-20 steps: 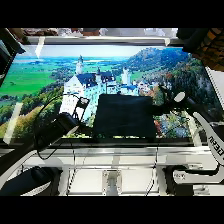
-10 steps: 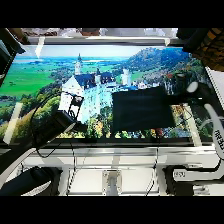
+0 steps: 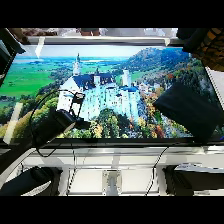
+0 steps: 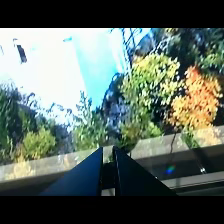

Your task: Fold the clothes and pants, and hang the long-sleeved shirts on hangers.

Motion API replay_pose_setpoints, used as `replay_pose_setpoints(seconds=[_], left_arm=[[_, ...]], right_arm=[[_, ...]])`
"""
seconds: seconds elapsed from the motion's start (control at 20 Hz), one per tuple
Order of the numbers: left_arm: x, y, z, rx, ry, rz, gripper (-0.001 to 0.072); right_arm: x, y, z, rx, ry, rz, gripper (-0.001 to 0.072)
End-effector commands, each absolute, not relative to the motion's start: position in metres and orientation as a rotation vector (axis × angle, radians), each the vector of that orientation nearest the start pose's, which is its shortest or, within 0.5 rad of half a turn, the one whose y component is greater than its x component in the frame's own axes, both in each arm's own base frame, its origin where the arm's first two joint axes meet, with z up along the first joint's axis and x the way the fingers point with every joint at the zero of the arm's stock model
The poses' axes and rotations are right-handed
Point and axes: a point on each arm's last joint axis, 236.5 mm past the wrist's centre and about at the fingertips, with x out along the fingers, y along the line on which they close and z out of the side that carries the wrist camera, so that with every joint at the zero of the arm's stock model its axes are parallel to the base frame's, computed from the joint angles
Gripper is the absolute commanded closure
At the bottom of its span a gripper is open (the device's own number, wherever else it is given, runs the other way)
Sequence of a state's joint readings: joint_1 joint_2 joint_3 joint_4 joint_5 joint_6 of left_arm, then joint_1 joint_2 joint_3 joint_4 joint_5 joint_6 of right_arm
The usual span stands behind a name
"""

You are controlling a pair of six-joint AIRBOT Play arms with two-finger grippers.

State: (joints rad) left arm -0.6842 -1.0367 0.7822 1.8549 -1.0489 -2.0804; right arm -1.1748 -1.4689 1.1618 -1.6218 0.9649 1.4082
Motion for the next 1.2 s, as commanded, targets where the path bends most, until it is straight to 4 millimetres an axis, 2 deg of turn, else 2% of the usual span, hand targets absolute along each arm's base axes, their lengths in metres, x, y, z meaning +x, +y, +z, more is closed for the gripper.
replay_pose_setpoints(seconds=[0.0, 0.05, 0.1, 0.15, 0.2, 0.3, 0.35, 0.4, 0.45, 0.5, 0.55, 0.65, 0.75, 0.85, 0.95, 1.05, 1.15], left_arm=[[0.282, -0.158, -0.023, 0.24, 1.148, -0.186, 0.0618], [0.283, -0.16, -0.022, 0.236, 1.138, -0.192, 0.0618], [0.285, -0.162, -0.021, 0.231, 1.127, -0.199, 0.0618], [0.287, -0.164, -0.02, 0.227, 1.118, -0.205, 0.0618], [0.288, -0.165, -0.019, 0.225, 1.113, -0.208, 0.0618], [0.289, -0.165, -0.02, 0.227, 1.111, -0.208, 0.0618], [0.288, -0.165, -0.021, 0.229, 1.114, -0.207, 0.0618], [0.288, -0.165, -0.023, 0.233, 1.121, -0.205, 0.0618], [0.288, -0.164, -0.026, 0.237, 1.129, -0.203, 0.0618], [0.287, -0.164, -0.029, 0.239, 1.14, -0.2, 0.0618], [0.286, -0.164, -0.031, 0.243, 1.147, -0.197, 0.0618], [0.286, -0.164, -0.032, 0.245, 1.151, -0.197, 0.0618], [0.286, -0.164, -0.032, 0.246, 1.15, -0.197, 0.0618], [0.286, -0.164, -0.032, 0.246, 1.15, -0.197, 0.0618], [0.286, -0.164, -0.032, 0.246, 1.15, -0.197, 0.0618], [0.286, -0.164, -0.032, 0.246, 1.15, -0.197, 0.0618], [0.286, -0.164, -0.032, 0.246, 1.15, -0.197, 0.0618]], right_arm=[[0.064, -0.417, -0.049, 0.889, 1.014, -1.14, 0.026], [0.067, -0.419, -0.045, 0.931, 0.949, -1.133, 0.026], [0.08, -0.42, -0.037, 0.935, 0.895, -1.088, 0.026], [0.102, -0.421, -0.028, 0.918, 0.846, -1.027, 0.0263], [0.127, -0.419, -0.016, 0.896, 0.8, -0.966, 0.0273], [0.191, -0.402, 0.006, 0.856, 0.74, -0.818, 0.0282], [0.224, -0.385, 0.013, 0.842, 0.74, -0.741, 0.0369], [0.259, -0.36, 0.017, 0.813, 0.764, -0.648, 0.0527], [0.289, -0.329, 0.017, 0.789, 0.812, -0.55, 0.065], [0.318, -0.287, 0.015, 0.763, 0.879, -0.429, 0.0694], [0.345, -0.242, 0.013, 0.722, 0.946, -0.305, 0.0693], [0.382, -0.148, 0.009, 0.614, 1.068, -0.073, 0.0694], [0.396, -0.042, 0.004, 0.445, 1.192, 0.166, 0.0694], [0.384, 0.042, -0.006, 0.238, 1.302, 0.327, 0.0694], [0.367, 0.092, -0.017, 0.011, 1.37, 0.388, 0.0694], [0.353, 0.126, -0.023, -0.147, 1.388, 0.425, 0.0694], [0.342, 0.151, -0.023, -0.201, 1.389, 0.467, 0.0694]])
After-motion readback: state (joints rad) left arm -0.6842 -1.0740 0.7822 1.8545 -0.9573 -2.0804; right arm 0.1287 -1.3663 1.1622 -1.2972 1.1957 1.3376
